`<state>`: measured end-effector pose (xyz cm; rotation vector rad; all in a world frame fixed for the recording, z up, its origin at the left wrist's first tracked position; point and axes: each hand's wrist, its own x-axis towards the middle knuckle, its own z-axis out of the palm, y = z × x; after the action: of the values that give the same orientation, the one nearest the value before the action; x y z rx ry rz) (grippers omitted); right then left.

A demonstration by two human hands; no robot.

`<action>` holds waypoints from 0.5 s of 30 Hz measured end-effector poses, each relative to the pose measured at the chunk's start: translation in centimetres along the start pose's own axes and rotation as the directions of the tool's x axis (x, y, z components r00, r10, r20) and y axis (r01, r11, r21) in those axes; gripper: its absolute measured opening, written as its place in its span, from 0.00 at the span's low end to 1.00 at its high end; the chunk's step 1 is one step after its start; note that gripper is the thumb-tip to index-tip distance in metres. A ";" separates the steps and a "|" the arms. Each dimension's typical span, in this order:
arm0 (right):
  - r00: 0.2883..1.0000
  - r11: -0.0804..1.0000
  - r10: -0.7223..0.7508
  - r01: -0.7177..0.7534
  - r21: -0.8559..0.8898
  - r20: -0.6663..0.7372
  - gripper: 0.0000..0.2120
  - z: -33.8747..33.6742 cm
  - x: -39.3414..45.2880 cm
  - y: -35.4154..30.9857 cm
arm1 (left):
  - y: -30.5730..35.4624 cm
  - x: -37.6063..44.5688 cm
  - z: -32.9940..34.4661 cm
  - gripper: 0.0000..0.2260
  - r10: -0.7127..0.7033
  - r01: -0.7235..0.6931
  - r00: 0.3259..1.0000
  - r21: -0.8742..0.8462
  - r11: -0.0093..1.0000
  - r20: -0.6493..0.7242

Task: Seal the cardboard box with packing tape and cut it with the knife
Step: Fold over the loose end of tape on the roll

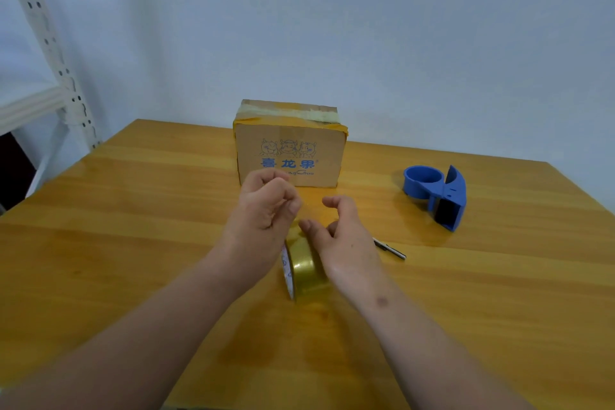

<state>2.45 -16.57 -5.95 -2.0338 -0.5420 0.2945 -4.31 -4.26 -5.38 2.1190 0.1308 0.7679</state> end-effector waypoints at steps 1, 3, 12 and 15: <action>1.000 1.000 -0.001 0.001 0.023 -0.002 0.19 0.0 -0.2 0.1 | 0.2 0.0 0.0 0.10 -0.049 0.049 0.999 -0.036 0.998 0.019; 1.000 0.994 -0.014 0.015 0.110 -0.007 0.17 0.1 -0.6 0.3 | 0.4 0.0 0.3 0.11 -0.117 0.122 0.992 -0.095 0.988 0.053; 0.987 0.922 0.062 -0.113 0.370 0.149 0.16 0.5 -1.2 0.2 | 0.4 0.3 0.8 0.11 -0.090 0.092 0.996 -0.137 0.986 0.025; 0.992 0.912 0.107 -0.124 0.391 0.066 0.12 1.0 -0.7 0.3 | 1.0 0.3 1.1 0.10 -0.049 0.050 0.999 -0.170 0.984 0.009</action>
<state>1.47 -16.29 -6.72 -1.6703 -0.3536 0.4810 -3.62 -5.52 -5.00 1.9491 0.1109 0.7191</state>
